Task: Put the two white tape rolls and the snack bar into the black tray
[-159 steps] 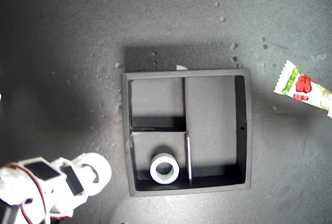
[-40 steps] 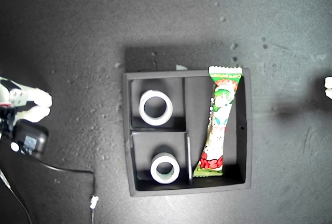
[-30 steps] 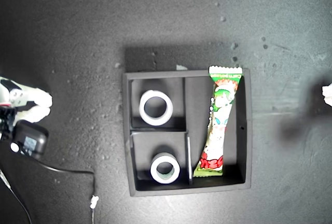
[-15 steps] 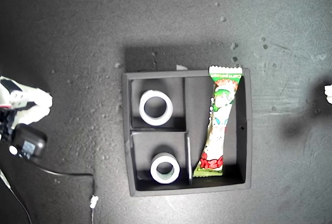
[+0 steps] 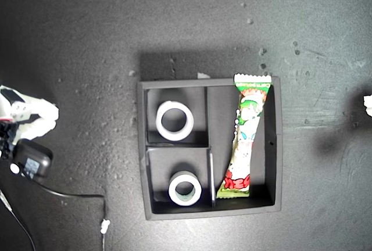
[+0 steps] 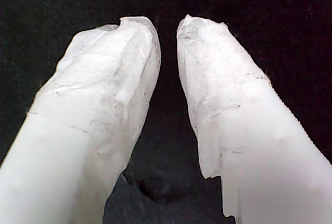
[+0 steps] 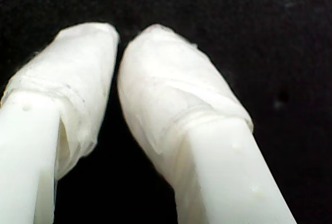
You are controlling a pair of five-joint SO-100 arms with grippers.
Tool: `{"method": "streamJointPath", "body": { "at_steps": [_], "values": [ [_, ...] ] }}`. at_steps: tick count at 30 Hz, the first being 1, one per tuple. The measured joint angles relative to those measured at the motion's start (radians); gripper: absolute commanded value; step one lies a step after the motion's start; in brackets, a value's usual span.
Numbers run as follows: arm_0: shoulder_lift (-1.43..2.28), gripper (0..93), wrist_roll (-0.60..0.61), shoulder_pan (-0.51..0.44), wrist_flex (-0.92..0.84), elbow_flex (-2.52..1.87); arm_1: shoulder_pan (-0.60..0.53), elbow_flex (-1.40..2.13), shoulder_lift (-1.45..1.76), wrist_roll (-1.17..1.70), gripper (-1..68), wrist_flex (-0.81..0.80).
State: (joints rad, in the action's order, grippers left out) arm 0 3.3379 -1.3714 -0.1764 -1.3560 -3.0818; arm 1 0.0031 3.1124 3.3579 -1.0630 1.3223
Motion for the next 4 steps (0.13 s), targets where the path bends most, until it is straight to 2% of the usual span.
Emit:
{"method": "streamJointPath", "body": {
  "at_steps": [4],
  "values": [
    [0.000, 0.2, 0.000, 0.000, 0.000, 0.000, 0.000, 0.000, 0.000, 0.000, 2.4, 0.000]
  ]
}}
